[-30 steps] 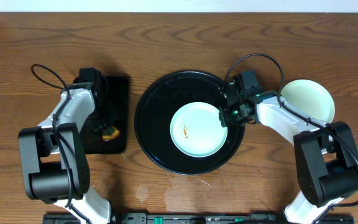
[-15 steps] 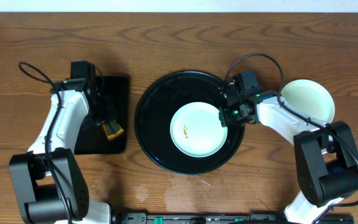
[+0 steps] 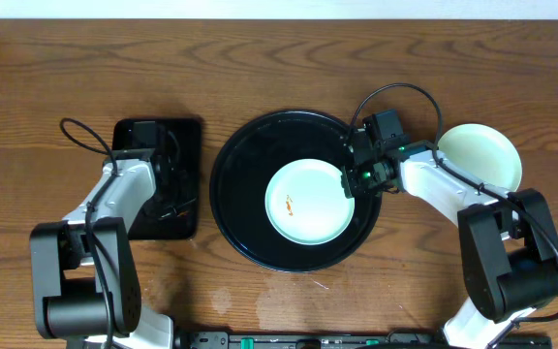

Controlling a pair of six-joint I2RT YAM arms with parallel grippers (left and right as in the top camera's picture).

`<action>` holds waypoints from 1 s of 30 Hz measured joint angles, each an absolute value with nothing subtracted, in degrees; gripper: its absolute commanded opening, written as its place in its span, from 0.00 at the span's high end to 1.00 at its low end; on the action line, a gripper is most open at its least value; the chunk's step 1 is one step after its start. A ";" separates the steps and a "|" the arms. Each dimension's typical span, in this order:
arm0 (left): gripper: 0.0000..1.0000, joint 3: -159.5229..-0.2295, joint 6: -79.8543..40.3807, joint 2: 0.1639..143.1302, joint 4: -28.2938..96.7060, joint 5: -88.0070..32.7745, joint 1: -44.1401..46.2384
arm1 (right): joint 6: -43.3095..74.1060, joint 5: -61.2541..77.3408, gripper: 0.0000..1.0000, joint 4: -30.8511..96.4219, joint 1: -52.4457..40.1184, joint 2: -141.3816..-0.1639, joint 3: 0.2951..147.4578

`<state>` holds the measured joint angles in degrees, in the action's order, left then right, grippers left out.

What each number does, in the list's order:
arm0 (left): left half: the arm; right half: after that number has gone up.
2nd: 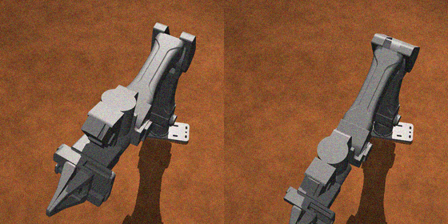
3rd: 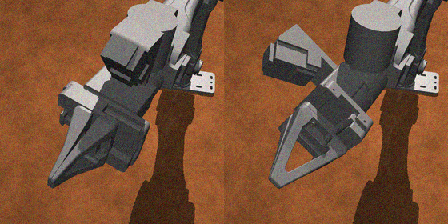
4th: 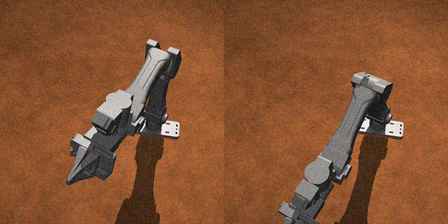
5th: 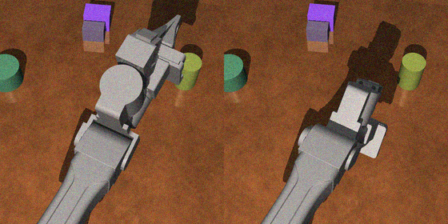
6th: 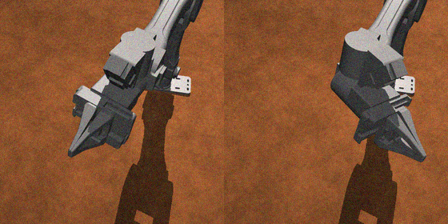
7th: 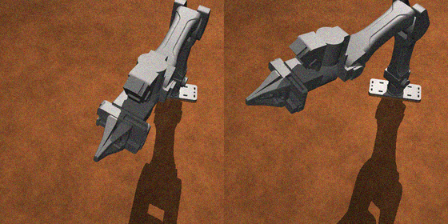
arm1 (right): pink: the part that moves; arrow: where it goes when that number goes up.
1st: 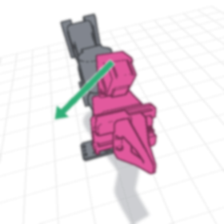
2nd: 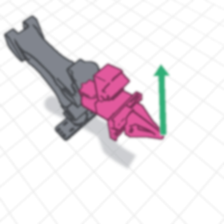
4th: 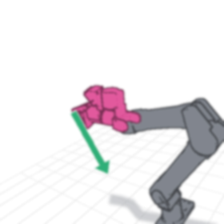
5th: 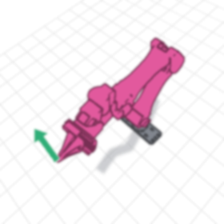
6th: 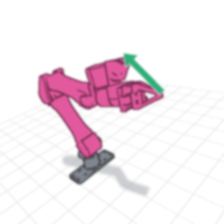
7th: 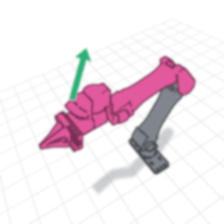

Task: Clean dirty plates on tray and stack at the side
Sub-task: 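Grasp the sponge from the small tray with the left gripper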

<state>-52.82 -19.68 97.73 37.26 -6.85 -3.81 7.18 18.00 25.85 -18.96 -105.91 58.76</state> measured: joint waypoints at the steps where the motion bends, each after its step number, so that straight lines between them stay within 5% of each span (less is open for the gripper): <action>1: 0.92 -53.15 -19.66 97.73 38.11 -6.26 -3.75 | 7.18 18.00 0.99 25.85 -18.96 -105.91 58.76; 4: 0.63 -55.20 -19.31 97.73 42.87 -4.01 -3.81 | 7.18 18.02 0.99 25.82 -18.96 -105.91 58.76; 9: 0.49 -60.77 -19.22 97.19 47.35 -2.17 -3.97 | 7.20 18.02 0.99 25.82 -18.96 -105.91 58.76; 14: 0.50 -62.11 -18.98 95.64 44.38 -1.34 -3.97 | 7.20 18.02 0.99 25.85 -18.96 -105.91 58.76; 20: 0.67 -60.90 -18.37 96.44 39.83 1.02 -3.97 | 7.20 18.02 0.99 25.85 -18.96 -105.91 58.76; 28: 0.73 -60.12 -18.04 102.41 39.46 1.69 -3.97 | 7.22 18.02 0.99 25.85 -18.96 -105.91 58.76; 30: 0.91 -60.12 -18.04 102.72 39.22 1.67 -3.97 | 7.38 18.02 0.99 25.85 -18.96 -105.91 58.76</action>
